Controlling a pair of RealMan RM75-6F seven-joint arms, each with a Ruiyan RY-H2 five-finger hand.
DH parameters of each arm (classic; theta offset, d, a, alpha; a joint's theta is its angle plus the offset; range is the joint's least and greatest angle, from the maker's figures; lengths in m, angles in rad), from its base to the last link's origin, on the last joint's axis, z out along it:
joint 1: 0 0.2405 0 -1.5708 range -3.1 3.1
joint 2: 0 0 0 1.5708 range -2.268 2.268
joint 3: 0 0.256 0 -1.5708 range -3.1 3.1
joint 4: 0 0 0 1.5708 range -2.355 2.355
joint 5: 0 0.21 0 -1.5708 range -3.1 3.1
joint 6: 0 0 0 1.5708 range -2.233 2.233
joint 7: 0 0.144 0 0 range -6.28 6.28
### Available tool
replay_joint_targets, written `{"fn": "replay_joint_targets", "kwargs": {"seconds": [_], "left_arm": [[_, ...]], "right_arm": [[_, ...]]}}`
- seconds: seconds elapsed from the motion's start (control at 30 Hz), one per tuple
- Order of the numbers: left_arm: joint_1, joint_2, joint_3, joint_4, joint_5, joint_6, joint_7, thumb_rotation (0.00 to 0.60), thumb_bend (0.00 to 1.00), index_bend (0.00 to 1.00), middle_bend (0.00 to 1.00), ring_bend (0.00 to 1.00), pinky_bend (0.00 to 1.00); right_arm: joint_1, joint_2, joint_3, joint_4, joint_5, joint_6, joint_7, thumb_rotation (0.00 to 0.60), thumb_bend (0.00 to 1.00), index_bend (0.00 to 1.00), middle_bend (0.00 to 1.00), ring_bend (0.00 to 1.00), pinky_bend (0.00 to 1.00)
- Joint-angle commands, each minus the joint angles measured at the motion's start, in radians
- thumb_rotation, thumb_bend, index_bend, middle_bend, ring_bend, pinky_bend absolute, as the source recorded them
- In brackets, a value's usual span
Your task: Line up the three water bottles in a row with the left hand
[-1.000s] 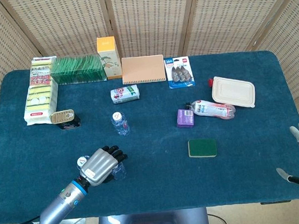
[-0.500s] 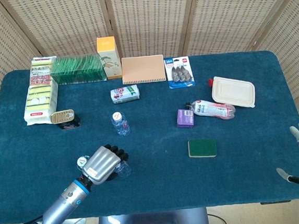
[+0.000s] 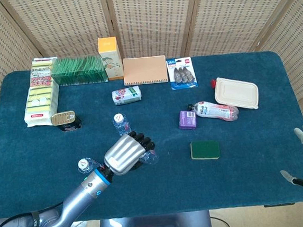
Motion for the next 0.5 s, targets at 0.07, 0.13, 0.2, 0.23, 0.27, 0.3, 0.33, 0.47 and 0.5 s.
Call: {"fn": "replay_joint_targets", "kwargs": {"seconds": [0.07,0.13,0.2,0.23,0.27,0.3,0.33,0.47,0.5], "left_arm": [[-0.087,-0.077,-0.045,0.045,-0.109,-0.036,0.084,0.6,0.29,0.42,0.55,0.41,0.48],[-0.113,-0.102,-0.053,0.062,-0.144,-0.037,0.113,0.6,0.29,0.42,0.55,0.41,0.48],[-0.146,-0.137,-0.062,0.09,-0.176,-0.04,0.134,0.6,0.29,0.42,0.55,0.41,0.48],[-0.164,-0.157,-0.065,0.106,-0.191,-0.042,0.139,0.6,0.29,0.42,0.55,0.41,0.48],[-0.176,-0.171,-0.067,0.119,-0.201,-0.043,0.146,0.6,0.29,0.42,0.55,0.41,0.48],[-0.188,-0.183,-0.067,0.131,-0.213,-0.044,0.154,0.6,0.29,0.42,0.55,0.41,0.48],[-0.202,-0.198,-0.066,0.145,-0.23,-0.042,0.167,0.6,0.29,0.42,0.55,0.41,0.48],[-0.233,-0.228,-0.06,0.174,-0.274,-0.028,0.2,0.6,0.29,0.42,0.55,0.41,0.48],[-0.239,-0.234,-0.058,0.181,-0.283,-0.024,0.205,0.6,0.29,0.42,0.55,0.41,0.48]], "right_arm": [[0.0,0.002,0.002,0.003,0.005,-0.001,0.008,0.6,0.0,0.04,0.0,0.0,0.02],[0.001,0.003,0.002,0.005,0.006,-0.003,0.012,0.6,0.0,0.04,0.0,0.0,0.02],[0.002,0.003,0.001,0.007,0.004,-0.006,0.015,0.6,0.0,0.04,0.0,0.0,0.02],[0.002,0.004,0.002,0.007,0.005,-0.005,0.016,0.6,0.0,0.04,0.0,0.0,0.02],[0.002,0.004,0.002,0.008,0.004,-0.005,0.018,0.6,0.0,0.04,0.0,0.0,0.02],[0.002,0.004,0.002,0.009,0.005,-0.005,0.019,0.6,0.0,0.04,0.0,0.0,0.02],[0.002,0.005,0.003,0.01,0.006,-0.005,0.021,0.6,0.0,0.04,0.0,0.0,0.02],[0.002,0.007,0.003,0.011,0.01,-0.008,0.028,0.6,0.0,0.04,0.0,0.0,0.02],[0.003,0.007,0.003,0.012,0.009,-0.008,0.029,0.6,0.0,0.04,0.0,0.0,0.02]]}}
